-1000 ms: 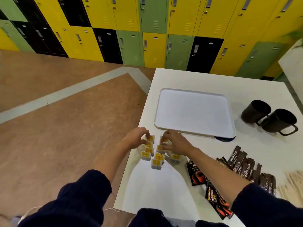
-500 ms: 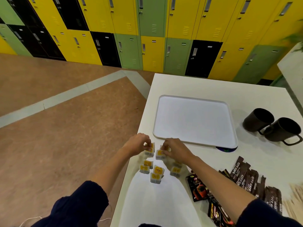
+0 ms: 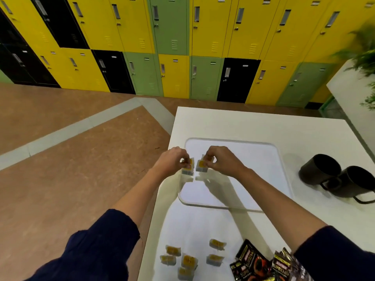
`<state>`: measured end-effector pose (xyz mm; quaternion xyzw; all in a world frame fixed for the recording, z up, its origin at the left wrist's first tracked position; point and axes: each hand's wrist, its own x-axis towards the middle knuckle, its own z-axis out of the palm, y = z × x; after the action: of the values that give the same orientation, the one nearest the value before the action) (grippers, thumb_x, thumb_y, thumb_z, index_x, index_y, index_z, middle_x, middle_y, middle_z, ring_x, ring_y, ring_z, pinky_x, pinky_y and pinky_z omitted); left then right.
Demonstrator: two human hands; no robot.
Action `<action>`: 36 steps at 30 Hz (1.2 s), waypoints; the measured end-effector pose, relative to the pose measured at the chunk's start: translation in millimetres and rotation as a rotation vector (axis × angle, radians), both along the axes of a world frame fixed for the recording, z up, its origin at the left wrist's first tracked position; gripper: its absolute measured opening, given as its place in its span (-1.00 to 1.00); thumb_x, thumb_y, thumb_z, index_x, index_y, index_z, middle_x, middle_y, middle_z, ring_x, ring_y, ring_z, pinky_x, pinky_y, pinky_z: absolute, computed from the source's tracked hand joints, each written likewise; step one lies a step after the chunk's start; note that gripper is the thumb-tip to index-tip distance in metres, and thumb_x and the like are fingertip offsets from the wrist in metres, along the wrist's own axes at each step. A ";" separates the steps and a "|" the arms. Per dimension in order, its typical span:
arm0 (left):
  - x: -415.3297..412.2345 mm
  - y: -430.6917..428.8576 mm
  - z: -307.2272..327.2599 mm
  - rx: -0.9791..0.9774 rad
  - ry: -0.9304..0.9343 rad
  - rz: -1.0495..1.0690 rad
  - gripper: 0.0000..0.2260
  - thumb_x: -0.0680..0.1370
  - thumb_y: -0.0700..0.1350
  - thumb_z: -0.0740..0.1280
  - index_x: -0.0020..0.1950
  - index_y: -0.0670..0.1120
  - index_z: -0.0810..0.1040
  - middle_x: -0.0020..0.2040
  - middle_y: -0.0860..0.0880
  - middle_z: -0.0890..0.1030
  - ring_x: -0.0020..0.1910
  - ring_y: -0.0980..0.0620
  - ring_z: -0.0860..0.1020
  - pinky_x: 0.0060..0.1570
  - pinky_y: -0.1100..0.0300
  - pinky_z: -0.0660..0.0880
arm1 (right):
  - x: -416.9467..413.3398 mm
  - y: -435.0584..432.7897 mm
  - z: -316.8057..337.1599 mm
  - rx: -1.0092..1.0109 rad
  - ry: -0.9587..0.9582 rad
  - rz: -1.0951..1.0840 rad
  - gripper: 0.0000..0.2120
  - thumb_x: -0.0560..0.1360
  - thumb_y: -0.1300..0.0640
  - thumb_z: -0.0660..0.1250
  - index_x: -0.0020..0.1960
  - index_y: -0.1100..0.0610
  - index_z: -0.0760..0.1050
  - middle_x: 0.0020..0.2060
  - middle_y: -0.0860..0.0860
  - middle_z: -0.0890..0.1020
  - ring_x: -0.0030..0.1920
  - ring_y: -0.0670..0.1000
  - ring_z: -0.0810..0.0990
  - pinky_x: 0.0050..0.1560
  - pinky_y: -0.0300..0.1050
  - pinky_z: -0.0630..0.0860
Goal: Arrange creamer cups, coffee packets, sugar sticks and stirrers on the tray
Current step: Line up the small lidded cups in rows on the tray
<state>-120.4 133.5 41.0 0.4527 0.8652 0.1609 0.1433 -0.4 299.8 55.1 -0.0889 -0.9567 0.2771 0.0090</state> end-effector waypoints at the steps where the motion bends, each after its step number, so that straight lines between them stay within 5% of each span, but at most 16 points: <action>1: -4.9 6.5 -3.4 0.007 0.005 0.010 -0.87 0.47 -0.04 0.41 -0.01 -0.02 0.62 -0.01 0.01 0.59 0.04 0.02 0.48 -0.01 0.13 0.42 | -7.3 5.4 -0.7 0.019 -0.001 0.000 -0.80 0.46 0.07 0.40 -0.15 0.22 0.59 -0.15 0.07 0.65 -0.12 0.09 0.59 -0.05 -0.02 0.49; 9: -43.6 46.8 -33.0 0.019 0.068 0.070 -0.90 0.48 -0.10 0.39 -0.02 -0.02 0.62 -0.01 -0.07 0.57 -0.01 -0.11 0.53 -0.03 0.07 0.47 | -53.3 46.1 -23.4 0.106 -0.021 -0.014 -0.86 0.46 0.14 0.38 -0.08 0.20 0.63 -0.09 0.05 0.66 -0.07 0.07 0.59 0.01 -0.12 0.40; 20: -63.3 70.3 -48.3 0.038 0.112 0.025 -0.88 0.49 -0.06 0.38 0.00 -0.01 0.62 0.00 -0.01 0.60 0.02 -0.06 0.50 -0.15 0.21 0.28 | -73.2 68.3 -49.5 0.083 -0.064 -0.002 -0.88 0.47 0.09 0.39 -0.08 0.14 0.63 -0.07 0.00 0.64 -0.01 0.02 0.56 0.06 -0.12 0.39; 36: -49.7 59.0 -47.6 0.030 0.089 0.012 -0.82 0.49 -0.02 0.39 0.03 -0.08 0.62 0.14 0.03 0.56 0.11 -0.02 0.44 -0.12 0.19 0.29 | -56.3 66.4 -67.2 0.037 -0.050 -0.009 -0.87 0.46 0.07 0.40 -0.06 0.11 0.61 0.09 0.02 0.53 0.13 0.04 0.45 0.20 -0.02 0.34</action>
<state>-170.2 192.5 -6.7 0.4564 0.8709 0.1542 0.0971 -56.7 366.2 -12.1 -0.1000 -0.9611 0.2571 -0.0122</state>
